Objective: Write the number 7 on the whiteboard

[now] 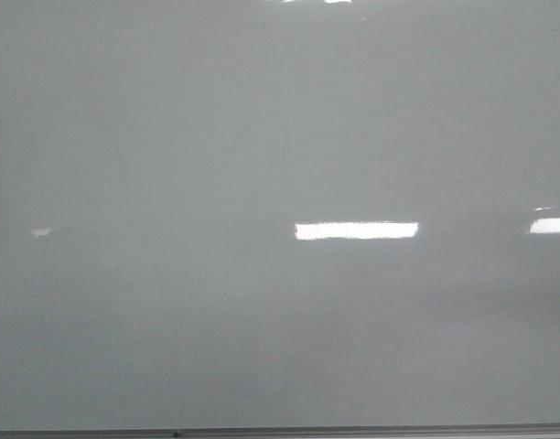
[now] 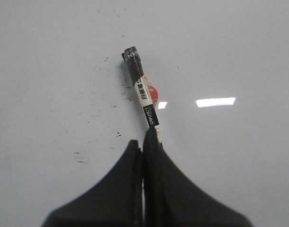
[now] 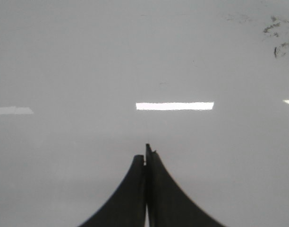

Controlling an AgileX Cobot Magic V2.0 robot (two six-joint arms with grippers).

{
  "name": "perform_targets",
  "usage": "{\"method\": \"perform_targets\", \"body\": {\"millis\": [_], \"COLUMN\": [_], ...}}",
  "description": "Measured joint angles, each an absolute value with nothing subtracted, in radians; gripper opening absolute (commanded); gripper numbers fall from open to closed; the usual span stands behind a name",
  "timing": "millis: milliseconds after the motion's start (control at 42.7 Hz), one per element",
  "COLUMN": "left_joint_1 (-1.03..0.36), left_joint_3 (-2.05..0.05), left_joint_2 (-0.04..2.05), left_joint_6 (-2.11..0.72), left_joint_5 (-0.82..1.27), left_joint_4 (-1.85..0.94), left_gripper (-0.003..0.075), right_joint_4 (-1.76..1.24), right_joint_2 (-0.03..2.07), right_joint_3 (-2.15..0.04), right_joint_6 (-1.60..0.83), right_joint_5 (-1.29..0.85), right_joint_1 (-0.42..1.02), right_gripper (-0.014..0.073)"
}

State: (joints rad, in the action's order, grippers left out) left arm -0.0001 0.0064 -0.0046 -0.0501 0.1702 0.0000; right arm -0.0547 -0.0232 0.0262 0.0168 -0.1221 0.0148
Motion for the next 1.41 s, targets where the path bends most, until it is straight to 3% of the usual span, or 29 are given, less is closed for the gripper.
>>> {"method": "perform_targets", "body": {"millis": [328,468,656,867,1101,1171,1241,1405], "left_joint_1": [0.000,0.000,0.000,0.000,0.000,0.000,0.000,0.000], "left_joint_3": [0.006,0.004,-0.111,-0.337,-0.396,-0.398,-0.398,-0.400], "left_joint_2": [-0.005,-0.005,0.002,0.197,0.424,0.453,0.464,0.464], "left_joint_6": [-0.050,-0.050,-0.050,-0.050,-0.050,-0.050,-0.050,-0.050], "left_joint_5": [0.137,0.031,0.048,0.198,0.225,0.223,0.223,0.222], "left_joint_4": [-0.014,-0.072,-0.113,-0.069,-0.009,-0.006,0.000,0.000], "left_gripper": [-0.0020,-0.0020,-0.0020,-0.0020,-0.0016,0.0034,0.0145,0.0536], "right_joint_4": [-0.055,-0.055,-0.055,-0.060,-0.084,-0.084,-0.084,-0.085], "right_joint_2": [-0.023,-0.023,-0.023,0.103,0.291,0.316,0.323,0.323], "right_joint_3": [0.026,0.019,-0.129,-0.344,-0.399,-0.399,-0.399,-0.399], "right_joint_6": [0.017,0.017,0.017,0.017,0.017,0.017,0.017,0.017], "right_joint_5": [-0.122,-0.095,-0.182,-0.352,-0.363,-0.360,-0.358,-0.355], "right_joint_1": [0.015,0.015,0.015,0.015,0.015,0.015,0.015,0.015], "right_gripper": [-0.0070,-0.0070,-0.0067,-0.0067,-0.0067,-0.0055,0.0008,0.0314]}}
